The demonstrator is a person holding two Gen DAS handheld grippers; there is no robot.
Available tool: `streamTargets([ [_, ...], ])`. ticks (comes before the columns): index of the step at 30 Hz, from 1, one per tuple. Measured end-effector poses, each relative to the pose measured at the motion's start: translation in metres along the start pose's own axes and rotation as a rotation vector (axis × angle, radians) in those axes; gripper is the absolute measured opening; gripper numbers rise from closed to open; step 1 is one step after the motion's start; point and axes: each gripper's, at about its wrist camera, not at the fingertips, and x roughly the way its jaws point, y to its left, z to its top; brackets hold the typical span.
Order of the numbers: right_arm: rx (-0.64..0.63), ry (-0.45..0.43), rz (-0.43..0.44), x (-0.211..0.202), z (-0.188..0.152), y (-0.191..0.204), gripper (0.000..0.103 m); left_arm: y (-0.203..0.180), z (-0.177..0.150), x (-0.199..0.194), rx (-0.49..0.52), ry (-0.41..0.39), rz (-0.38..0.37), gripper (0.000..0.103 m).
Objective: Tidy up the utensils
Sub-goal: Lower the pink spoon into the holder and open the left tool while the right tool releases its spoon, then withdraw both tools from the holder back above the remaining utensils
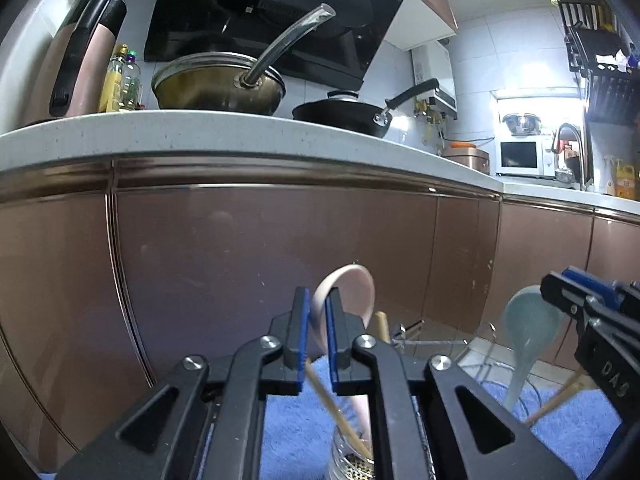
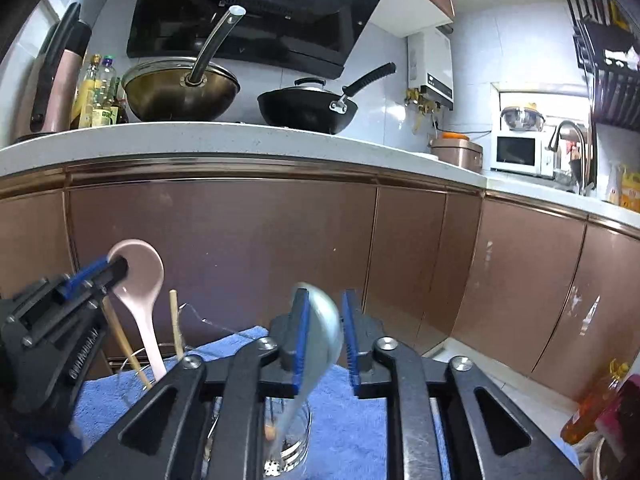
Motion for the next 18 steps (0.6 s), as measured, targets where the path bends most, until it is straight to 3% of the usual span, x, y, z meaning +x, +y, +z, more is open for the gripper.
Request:
streamTargets([
  [4,0.014,0.003,0.009,-0.008,0.002,-0.004,0.03,-0.002,0.002,-0.007,0.011,-0.018,-0.025,0.031],
  [12,0.05,-0.006,0.006,-0.042,0.015,-0.012,0.039,0.015,0.025,-0.041,0.012,-0.065,-0.023,0.04],
  [18,0.086,-0.02,-0.018,-0.091,0.021,-0.025,0.044,0.053,0.061,-0.09,-0.054,-0.131,-0.02,0.047],
])
